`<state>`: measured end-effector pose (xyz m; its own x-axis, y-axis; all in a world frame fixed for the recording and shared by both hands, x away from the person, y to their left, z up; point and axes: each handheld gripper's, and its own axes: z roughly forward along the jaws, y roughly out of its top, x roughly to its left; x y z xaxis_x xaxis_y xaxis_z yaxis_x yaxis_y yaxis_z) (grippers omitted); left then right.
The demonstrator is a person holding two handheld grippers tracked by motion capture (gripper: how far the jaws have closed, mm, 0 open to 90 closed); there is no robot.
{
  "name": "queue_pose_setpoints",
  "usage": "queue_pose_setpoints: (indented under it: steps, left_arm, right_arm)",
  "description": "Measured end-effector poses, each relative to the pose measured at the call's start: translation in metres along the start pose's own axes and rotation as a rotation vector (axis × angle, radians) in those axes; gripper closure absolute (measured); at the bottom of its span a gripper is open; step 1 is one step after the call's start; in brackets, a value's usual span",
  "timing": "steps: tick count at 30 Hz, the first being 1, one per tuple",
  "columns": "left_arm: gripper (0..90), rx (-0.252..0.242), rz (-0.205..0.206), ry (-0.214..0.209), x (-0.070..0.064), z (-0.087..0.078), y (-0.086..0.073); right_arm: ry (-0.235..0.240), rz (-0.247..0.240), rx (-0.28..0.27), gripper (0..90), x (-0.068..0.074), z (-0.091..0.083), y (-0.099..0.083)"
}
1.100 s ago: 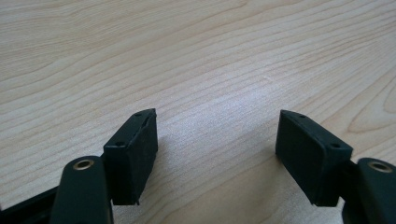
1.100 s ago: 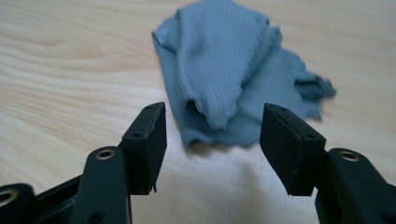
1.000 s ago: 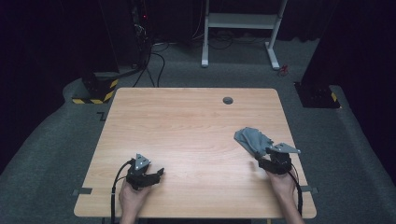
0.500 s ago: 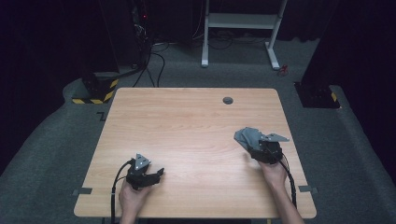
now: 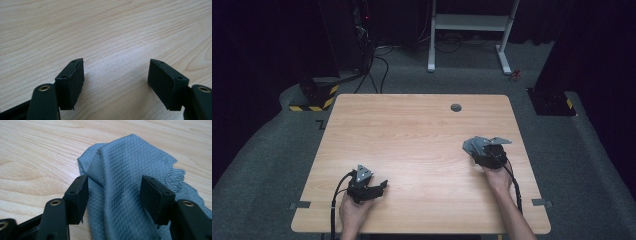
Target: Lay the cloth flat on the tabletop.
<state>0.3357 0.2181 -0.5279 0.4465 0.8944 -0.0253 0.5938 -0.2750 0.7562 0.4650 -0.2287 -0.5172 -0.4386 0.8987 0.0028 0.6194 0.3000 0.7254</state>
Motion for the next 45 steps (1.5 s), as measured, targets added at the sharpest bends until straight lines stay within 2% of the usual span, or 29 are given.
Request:
queue_pose_setpoints:
  steps: [3,7,10,14,23,30,33,45]
  left_arm:
    - [29.7,-0.001,-0.001,-0.001,0.000,0.000,0.000]
    - [29.7,-0.001,-0.002,-0.001,0.000,0.000,0.000]
    - [29.7,-0.001,-0.002,-0.001,0.000,0.000,0.000]
    - [29.6,-0.001,0.002,0.000,0.001,0.000,0.000]
    - [29.6,-0.001,-0.003,-0.001,0.000,0.000,0.000]
    - [29.6,-0.001,-0.003,-0.002,0.000,0.000,0.000]
    - [29.5,-0.001,0.003,-0.001,0.001,0.000,0.000]
    - [29.5,-0.001,0.000,-0.002,0.000,0.000,0.000]
  right_arm:
    - [-0.010,0.001,0.003,45.2,0.000,0.001,0.000]
    - [-0.039,-0.022,0.011,59.9,0.001,0.000,0.000]
    - [-0.020,-0.025,0.016,74.3,0.000,-0.002,0.000]
    - [-0.016,-0.049,0.019,84.8,0.003,-0.003,0.001]
    - [0.010,-0.064,-0.016,86.5,0.013,-0.010,0.001]
    - [0.035,-0.078,-0.022,86.5,0.023,-0.013,0.000]
    - [0.054,-0.102,-0.030,86.6,0.030,-0.015,0.000]
    - [0.102,-0.133,-0.038,86.6,0.051,-0.020,-0.002]
